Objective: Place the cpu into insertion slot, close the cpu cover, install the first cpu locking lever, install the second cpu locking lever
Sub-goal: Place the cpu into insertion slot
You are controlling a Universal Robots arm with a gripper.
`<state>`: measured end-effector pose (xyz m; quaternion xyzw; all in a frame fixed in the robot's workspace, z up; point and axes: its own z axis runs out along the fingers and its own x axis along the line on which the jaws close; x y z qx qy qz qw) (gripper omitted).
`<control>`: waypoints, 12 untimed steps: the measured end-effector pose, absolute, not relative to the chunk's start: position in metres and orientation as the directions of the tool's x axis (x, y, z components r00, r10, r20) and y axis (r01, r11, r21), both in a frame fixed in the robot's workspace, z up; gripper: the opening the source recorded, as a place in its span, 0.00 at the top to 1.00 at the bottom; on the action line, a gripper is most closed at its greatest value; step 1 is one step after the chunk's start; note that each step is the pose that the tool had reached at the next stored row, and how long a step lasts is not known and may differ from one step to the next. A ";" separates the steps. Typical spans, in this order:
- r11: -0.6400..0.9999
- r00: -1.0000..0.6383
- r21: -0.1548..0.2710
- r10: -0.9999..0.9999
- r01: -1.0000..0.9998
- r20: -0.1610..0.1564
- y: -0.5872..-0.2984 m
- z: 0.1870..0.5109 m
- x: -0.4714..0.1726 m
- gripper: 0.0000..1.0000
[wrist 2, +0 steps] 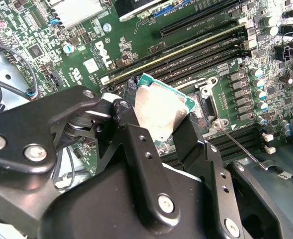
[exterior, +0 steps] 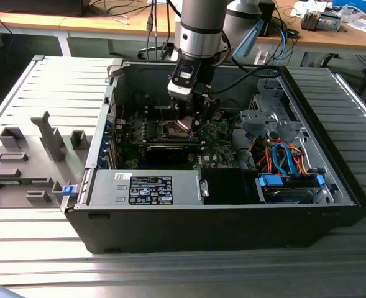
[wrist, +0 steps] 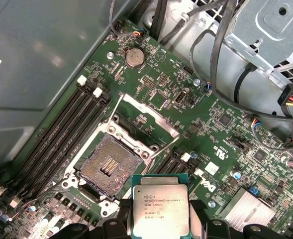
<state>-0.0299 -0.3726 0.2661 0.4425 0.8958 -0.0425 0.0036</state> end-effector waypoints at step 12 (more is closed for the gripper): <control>0.601 -0.604 -0.071 0.796 0.796 -0.041 -0.375 0.266 -0.030 0.46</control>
